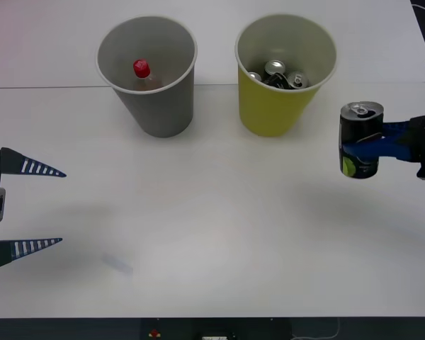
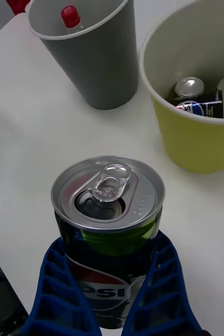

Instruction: Put the can into the green bin and the plastic bottle into the gray bin

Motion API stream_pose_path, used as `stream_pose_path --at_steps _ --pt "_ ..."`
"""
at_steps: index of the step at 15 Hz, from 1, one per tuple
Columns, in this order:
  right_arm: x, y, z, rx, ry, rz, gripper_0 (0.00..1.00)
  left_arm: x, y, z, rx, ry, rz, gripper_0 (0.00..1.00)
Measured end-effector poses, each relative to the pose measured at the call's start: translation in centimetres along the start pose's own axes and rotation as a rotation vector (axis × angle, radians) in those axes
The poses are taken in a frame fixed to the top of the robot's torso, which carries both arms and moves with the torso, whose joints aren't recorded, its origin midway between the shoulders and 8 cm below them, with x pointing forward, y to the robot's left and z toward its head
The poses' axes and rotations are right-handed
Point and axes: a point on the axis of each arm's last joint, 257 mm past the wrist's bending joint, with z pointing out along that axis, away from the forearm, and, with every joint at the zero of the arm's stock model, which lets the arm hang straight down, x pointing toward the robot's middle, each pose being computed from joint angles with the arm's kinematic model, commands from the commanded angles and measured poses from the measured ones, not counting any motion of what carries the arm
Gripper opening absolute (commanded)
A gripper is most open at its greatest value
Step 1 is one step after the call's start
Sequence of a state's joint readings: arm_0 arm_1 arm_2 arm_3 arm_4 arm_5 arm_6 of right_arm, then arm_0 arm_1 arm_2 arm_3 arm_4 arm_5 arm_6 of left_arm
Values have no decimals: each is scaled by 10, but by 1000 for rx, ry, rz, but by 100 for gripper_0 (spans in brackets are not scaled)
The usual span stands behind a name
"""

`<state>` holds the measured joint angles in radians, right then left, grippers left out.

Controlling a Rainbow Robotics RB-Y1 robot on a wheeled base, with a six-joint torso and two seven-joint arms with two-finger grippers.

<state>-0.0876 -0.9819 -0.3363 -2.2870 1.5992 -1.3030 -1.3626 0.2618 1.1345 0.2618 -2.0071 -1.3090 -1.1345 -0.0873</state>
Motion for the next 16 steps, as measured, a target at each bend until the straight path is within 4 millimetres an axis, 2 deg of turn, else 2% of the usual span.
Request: stream_pose_path --at_steps 3,8,11,16 --pt "-25 -30 -10 15 27 -3 0 0 0 0 0 0 0 100" --pt "-63 -73 -11 92 88 -44 0 0 0 0 0 0 0 100" --pt "-85 -91 1 124 103 -48 0 0 0 0 0 0 0 100" --pt "-117 -111 41 167 120 -39 0 0 0 0 0 0 0 100"
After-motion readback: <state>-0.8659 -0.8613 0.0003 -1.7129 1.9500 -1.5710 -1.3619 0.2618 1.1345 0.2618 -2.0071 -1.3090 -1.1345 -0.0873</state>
